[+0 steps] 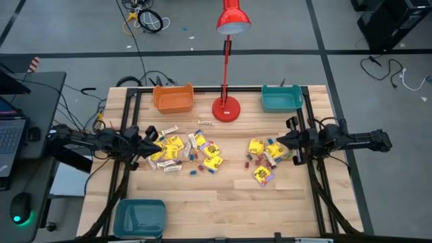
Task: Sort candy
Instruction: Put the white candy into the blue bin
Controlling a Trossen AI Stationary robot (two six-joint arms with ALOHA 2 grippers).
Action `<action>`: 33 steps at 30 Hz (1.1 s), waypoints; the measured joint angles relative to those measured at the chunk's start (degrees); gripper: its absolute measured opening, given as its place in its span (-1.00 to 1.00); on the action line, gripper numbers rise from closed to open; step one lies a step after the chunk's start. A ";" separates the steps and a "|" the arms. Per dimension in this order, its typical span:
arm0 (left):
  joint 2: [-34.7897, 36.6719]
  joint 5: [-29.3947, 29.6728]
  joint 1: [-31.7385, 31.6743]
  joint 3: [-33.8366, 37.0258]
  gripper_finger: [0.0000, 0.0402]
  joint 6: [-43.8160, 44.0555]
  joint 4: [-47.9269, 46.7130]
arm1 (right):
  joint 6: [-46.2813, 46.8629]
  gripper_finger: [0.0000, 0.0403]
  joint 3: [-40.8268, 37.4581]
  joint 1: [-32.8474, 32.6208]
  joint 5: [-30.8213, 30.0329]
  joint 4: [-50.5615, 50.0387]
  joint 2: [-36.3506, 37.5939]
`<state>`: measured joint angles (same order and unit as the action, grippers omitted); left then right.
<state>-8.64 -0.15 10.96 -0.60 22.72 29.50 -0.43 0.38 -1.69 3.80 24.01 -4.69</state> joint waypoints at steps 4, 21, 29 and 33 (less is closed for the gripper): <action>0.02 3.29 -0.03 0.00 -0.98 0.03 2.40 | 4.34 -1.00 0.00 -0.09 0.31 1.41 0.00; 0.02 1.54 0.00 0.00 -0.98 0.07 1.88 | 2.03 -1.00 0.00 -0.09 -4.05 2.16 -0.26; -0.58 -3.70 0.02 0.00 -0.98 -4.54 0.89 | 8.38 -1.00 0.00 -1.54 0.73 1.46 -2.35; -0.74 3.63 0.03 0.00 -0.98 -9.17 1.75 | 6.24 -1.00 0.00 -2.73 0.28 3.57 -5.61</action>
<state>-9.39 3.48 10.99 -0.60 13.55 31.24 5.81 0.38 -4.42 4.08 27.59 -10.30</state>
